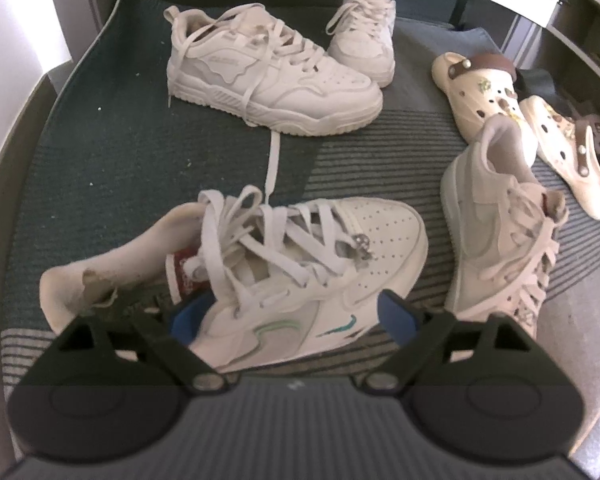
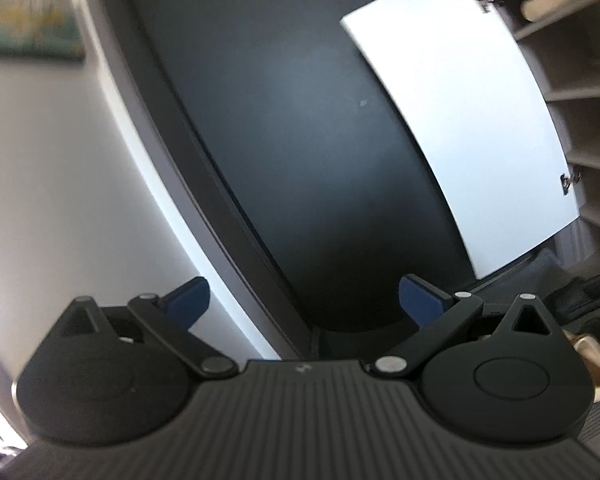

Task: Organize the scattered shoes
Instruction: 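Close the left tool on the heel collar of the white sneaker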

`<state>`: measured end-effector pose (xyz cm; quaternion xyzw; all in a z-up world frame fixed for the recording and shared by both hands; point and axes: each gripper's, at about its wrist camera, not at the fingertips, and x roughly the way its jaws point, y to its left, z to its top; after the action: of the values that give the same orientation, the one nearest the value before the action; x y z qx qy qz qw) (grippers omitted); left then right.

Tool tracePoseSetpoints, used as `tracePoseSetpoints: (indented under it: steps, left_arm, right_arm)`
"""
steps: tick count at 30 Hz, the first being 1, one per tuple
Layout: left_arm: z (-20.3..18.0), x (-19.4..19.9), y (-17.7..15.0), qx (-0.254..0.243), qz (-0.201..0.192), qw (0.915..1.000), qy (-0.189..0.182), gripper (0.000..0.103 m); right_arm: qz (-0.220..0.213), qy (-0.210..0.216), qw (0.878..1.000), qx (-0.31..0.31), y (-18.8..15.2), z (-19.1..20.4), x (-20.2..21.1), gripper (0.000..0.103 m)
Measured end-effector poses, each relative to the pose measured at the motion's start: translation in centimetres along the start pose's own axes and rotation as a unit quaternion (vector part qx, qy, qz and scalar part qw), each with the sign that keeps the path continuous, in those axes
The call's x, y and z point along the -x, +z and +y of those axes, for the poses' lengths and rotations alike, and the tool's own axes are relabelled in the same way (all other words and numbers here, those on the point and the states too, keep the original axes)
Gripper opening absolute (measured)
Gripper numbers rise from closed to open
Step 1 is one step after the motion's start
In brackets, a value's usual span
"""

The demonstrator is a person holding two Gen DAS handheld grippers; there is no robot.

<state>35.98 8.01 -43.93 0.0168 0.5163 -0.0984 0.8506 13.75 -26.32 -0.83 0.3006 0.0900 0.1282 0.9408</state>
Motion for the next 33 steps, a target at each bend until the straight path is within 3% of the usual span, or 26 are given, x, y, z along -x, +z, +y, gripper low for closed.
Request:
tracePoseSetpoints:
  steps: [2, 6, 10, 14, 17, 20, 29, 33]
  left_arm:
    - [0.2, 0.0, 0.0, 0.003, -0.001, 1.0, -0.006, 0.091]
    - [0.6, 0.2, 0.0, 0.005, -0.003, 0.9998, -0.018, 0.09]
    - [0.9, 0.2, -0.1, 0.005, -0.007, 0.9996, -0.027, 0.088]
    - [1.6, 0.2, 0.0, 0.029, -0.008, 0.9985, -0.046, 0.087]
    - [2.9, 0.2, 0.3, 0.066, -0.009, 0.9956, -0.065, 0.081]
    - [4.0, 0.4, 0.6, 0.088, -0.005, 0.9924, -0.085, 0.078]
    - [6.9, 1.2, 1.3, 0.125, -0.008, 0.9894, -0.074, 0.083]
    - [7.2, 0.4, 1.2, 0.126, 0.003, 0.9909, -0.047, 0.086]
  right_arm:
    - [-0.021, -0.023, 0.998, -0.045, 0.4, -2.4, 0.2, 0.103]
    - [-0.043, -0.161, 0.986, -0.028, -0.9, -5.5, -0.3, 0.103]
    - [-0.029, -0.233, 0.972, -0.027, -4.0, -8.6, -1.4, 0.103]
    - [0.031, -0.278, 0.959, -0.042, -9.0, -11.9, -2.9, 0.103]
    - [0.087, -0.287, 0.952, -0.058, -11.3, -13.3, -5.2, 0.103]
    - [0.104, -0.281, 0.952, -0.057, -12.4, -13.5, -6.2, 0.103]
    - [0.106, -0.269, 0.955, -0.06, -12.9, -12.9, -5.4, 0.103]
    - [0.105, -0.27, 0.955, -0.065, -12.5, -13.1, -5.2, 0.103]
